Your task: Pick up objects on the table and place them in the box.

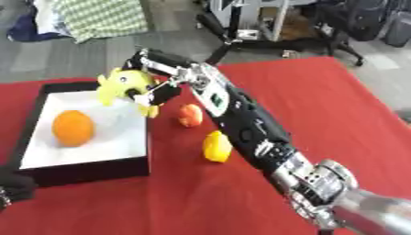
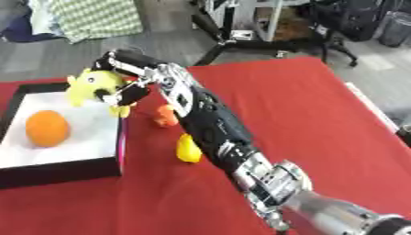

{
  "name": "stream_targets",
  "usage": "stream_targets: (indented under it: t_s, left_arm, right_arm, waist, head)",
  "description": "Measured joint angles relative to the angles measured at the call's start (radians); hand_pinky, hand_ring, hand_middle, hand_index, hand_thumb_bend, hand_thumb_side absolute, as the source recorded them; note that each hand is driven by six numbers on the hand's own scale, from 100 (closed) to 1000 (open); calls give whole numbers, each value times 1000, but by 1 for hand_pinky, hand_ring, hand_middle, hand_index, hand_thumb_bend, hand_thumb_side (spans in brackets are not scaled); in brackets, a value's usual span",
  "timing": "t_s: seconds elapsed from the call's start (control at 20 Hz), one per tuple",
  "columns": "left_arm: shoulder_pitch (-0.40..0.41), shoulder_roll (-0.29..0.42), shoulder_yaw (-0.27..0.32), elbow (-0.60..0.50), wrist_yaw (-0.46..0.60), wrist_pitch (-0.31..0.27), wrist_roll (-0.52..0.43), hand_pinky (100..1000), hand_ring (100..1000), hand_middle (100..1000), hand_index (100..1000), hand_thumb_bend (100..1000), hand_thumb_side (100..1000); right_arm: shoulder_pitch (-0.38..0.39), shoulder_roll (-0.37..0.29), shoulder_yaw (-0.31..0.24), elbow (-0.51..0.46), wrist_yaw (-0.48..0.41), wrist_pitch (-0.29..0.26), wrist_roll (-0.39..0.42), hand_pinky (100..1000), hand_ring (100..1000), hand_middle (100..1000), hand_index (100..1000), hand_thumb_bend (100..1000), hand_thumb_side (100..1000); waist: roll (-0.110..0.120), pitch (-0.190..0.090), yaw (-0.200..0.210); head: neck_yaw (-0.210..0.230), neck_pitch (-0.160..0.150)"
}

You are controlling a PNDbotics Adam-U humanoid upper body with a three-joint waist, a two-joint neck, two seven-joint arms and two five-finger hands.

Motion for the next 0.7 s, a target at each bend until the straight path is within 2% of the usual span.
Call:
stream_targets:
  t_s: [0.05, 0.1, 0.15, 0.2, 0.3, 0.4, 0.5, 0.7]
  left_arm:
    - [0, -2, 0, 0, 0, 0, 0, 697, 651, 588, 814, 100, 1000]
    - [-2, -3, 0, 0, 0, 0, -1, 697, 651, 588, 814, 100, 1000]
    - [-4, -3, 0, 0, 0, 0, -2, 697, 651, 588, 814, 100, 1000]
    - [-7, -3, 0, 0, 0, 0, -3, 697, 651, 588, 814, 100, 1000]
    - [-8, -3, 0, -1, 0, 0, -3, 697, 651, 588, 814, 100, 1000]
    - [-8, -3, 0, -2, 0, 0, -3, 697, 651, 588, 814, 100, 1000]
    - [-8, -3, 0, -3, 1, 0, -3, 697, 651, 588, 814, 100, 1000]
    - [-8, -3, 0, -3, 1, 0, -3, 696, 651, 588, 814, 100, 1000]
  right_arm:
    - [5, 13, 4, 4, 6, 4, -11, 949, 649, 443, 656, 100, 227]
    - [9, 26, 9, 8, 14, 6, -22, 958, 698, 537, 746, 100, 213]
    - [13, 37, 16, 13, 27, 4, -28, 963, 714, 573, 774, 100, 210]
    - [15, 47, 23, 17, 42, 1, -32, 981, 755, 684, 854, 100, 332]
    - [27, 63, 32, 29, 67, -8, -29, 1000, 820, 820, 933, 100, 616]
    - [33, 73, 37, 39, 89, -20, -17, 1000, 853, 887, 955, 100, 763]
    - [35, 75, 37, 42, 104, -33, -11, 1000, 869, 916, 961, 100, 812]
    - [35, 74, 37, 41, 106, -51, -7, 1000, 893, 950, 972, 100, 844]
  waist:
    - [0, 0, 1]
    - [0, 0, 2]
    - [0, 1, 3]
    - [0, 1, 4]
    - [0, 1, 4]
    - [0, 1, 4]
    - [0, 1, 4]
    - [0, 1, 1]
  head:
    - [-3, 0]
    - [-4, 0]
    - [-6, -1]
    - [-8, -1]
    - [-12, -1]
    - [-13, -1]
    - [-13, -1]
    - [-13, -2]
